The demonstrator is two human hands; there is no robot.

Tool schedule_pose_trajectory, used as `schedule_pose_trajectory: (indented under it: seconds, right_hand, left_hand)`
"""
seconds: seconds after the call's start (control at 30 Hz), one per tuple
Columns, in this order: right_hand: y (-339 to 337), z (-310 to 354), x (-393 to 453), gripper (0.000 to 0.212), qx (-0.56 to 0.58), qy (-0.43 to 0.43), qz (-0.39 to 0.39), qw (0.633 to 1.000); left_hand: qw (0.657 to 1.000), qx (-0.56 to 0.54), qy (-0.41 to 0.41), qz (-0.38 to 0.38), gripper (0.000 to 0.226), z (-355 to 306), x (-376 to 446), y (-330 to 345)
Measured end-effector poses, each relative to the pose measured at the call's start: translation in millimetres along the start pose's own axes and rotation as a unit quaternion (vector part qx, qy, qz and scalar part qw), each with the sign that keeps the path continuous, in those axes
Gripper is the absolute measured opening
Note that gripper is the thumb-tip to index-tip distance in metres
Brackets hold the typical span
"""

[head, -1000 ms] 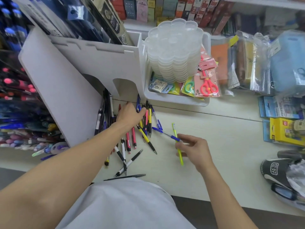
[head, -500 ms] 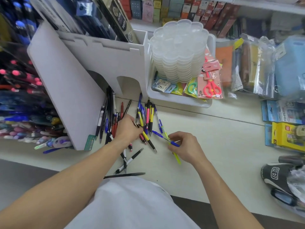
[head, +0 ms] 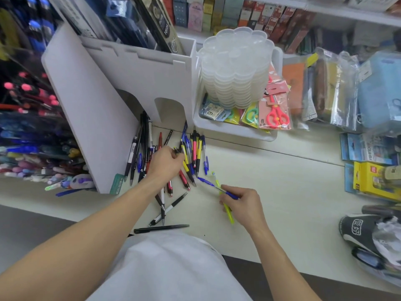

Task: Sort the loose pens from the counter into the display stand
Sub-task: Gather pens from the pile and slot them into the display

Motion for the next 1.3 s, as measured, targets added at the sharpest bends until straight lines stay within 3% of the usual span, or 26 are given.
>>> schedule_pose_trajectory:
  seconds: [0.13, 0.23, 0.4, 0.57, 0.83, 1.03, 1.17, 1.3]
  right_hand:
    - [-5.0, 16.7, 10.0, 0.015, 0.138, -0.008, -0.081, 0.987]
    - [3.3, 42.4, 29.0, 0.012, 0.064, -0.058, -0.121, 0.989]
    - [33.5, 75.3, 51.7, 0.037, -0.103, -0.109, -0.047, 0.988]
    - [50.6, 77.5, 64.7, 0.035, -0.11, -0.137, -0.083, 0.981]
    - [67.5, 69.4, 55.9, 0.024, -0.011, -0.102, -0.038, 0.994]
    - [80.0, 53.5, 53.6, 0.023, 0.101, -0.043, 0.025, 0.994]
    - [82.4, 47.0, 43.9, 0.025, 0.226, -0.006, 0.063, 0.972]
    - [74.4, 46.3, 31.9, 0.013, 0.23, -0.004, 0.072, 0.97]
  left_hand:
    - [0.998, 0.003, 0.061, -0.016, 0.01, -11.1, 16.0, -12.4]
    - [0.995, 0.026, 0.086, -0.049, 0.021, -18.3, 32.7, -10.9]
    - [0.996, 0.076, 0.048, 0.003, 0.058, -18.5, 41.0, 3.6]
    - [0.996, 0.083, 0.038, 0.016, 0.05, -27.2, 32.2, 13.8]
    - [0.989, 0.138, -0.028, 0.044, 0.061, -33.3, 21.7, 26.8]
    - [0.986, 0.057, -0.106, 0.111, 0.06, -22.8, 12.7, 36.0]
    - [0.988, 0.019, -0.11, 0.105, 0.056, -16.5, 8.2, 37.5]
    - [0.984, -0.034, -0.115, 0.133, 0.066, -7.0, 7.2, 34.4]
Point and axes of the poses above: each hand's wrist, its own x-axis towards the middle knuckle, its own y-axis out of the palm, z = x × y, the point moved 4 cm from there along x, towards the middle knuckle, and after that the axes turned 1 degree about -x, right-handed, at the moved point
